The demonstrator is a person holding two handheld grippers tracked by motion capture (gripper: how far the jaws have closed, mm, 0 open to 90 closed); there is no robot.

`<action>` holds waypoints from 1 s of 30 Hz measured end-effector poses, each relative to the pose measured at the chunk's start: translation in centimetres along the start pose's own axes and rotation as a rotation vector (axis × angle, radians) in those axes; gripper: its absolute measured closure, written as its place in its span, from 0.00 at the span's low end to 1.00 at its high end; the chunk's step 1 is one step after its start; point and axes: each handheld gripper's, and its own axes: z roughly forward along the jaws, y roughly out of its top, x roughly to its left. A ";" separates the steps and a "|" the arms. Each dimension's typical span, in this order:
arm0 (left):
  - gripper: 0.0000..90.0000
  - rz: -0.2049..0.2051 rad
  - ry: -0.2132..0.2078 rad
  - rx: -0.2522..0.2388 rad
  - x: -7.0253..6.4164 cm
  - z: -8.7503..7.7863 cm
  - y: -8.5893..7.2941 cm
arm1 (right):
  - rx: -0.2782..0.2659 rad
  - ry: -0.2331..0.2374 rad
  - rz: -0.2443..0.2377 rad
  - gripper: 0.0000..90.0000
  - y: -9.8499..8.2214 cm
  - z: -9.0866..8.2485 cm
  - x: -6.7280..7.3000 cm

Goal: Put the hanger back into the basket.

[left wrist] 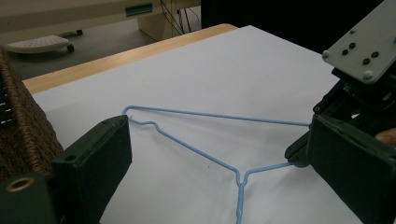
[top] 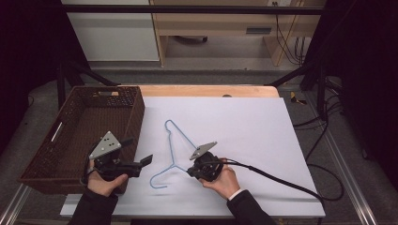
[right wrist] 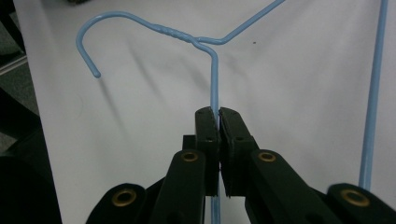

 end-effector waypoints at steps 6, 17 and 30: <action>0.07 0.004 -0.004 0.006 -0.1 0.2 0.0 | -0.035 0.013 0.018 0.97 0.1 -0.9 -0.5; 0.07 0.005 -0.016 0.009 -0.3 0.3 -0.1 | -0.065 0.025 0.032 0.97 0.2 -1.8 -0.8; 0.05 0.003 -0.049 0.003 -0.7 0.3 -0.1 | -0.103 0.036 0.047 0.97 0.2 -2.5 -1.2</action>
